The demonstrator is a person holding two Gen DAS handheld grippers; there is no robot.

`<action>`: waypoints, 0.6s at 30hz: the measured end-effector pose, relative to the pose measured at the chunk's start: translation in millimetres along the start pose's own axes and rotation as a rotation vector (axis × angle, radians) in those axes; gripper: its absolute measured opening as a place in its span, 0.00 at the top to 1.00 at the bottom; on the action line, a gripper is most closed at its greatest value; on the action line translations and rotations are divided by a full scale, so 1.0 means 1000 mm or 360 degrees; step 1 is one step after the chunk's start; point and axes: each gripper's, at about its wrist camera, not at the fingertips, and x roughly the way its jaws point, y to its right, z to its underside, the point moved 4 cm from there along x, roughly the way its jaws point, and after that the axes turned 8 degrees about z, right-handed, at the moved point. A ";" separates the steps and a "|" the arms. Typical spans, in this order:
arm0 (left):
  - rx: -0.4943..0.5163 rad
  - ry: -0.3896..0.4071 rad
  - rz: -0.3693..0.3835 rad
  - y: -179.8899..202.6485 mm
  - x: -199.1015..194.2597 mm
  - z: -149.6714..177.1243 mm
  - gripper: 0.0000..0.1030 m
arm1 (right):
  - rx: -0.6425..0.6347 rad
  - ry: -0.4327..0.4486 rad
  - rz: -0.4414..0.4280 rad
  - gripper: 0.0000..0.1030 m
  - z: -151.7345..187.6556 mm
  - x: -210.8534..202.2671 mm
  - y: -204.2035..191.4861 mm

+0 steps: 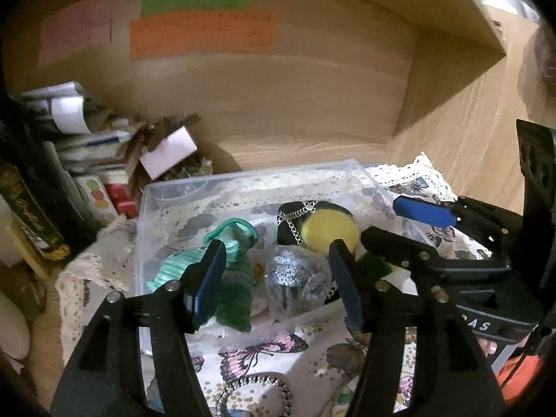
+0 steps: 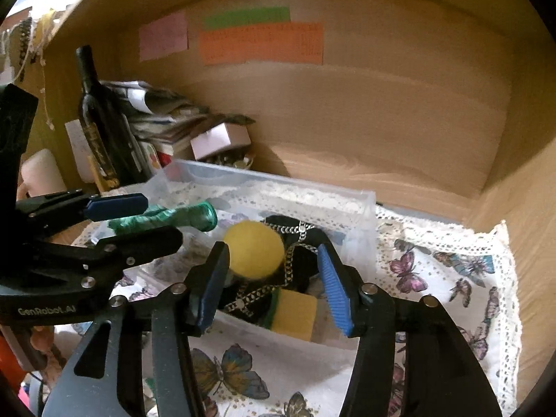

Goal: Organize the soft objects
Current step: 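Lower the grey knit bag into the box with left tool while right tool drops the felt ball in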

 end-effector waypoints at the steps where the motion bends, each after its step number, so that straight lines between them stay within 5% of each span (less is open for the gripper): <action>1: 0.0014 0.0017 -0.0007 0.002 -0.005 -0.001 0.36 | -0.0005 0.0016 0.0001 0.51 -0.001 -0.005 -0.001; 4: 0.0067 0.0102 -0.0006 0.010 -0.025 -0.001 0.27 | -0.0009 0.0089 0.0015 0.40 -0.001 -0.026 -0.001; 10: 0.0171 0.0271 -0.0090 0.027 -0.068 0.008 0.04 | 0.0026 0.0209 0.0033 0.38 -0.001 -0.062 -0.002; 18: 0.0198 0.0304 -0.0091 0.036 -0.101 0.035 0.00 | 0.0066 0.0276 0.0018 0.29 0.016 -0.096 -0.012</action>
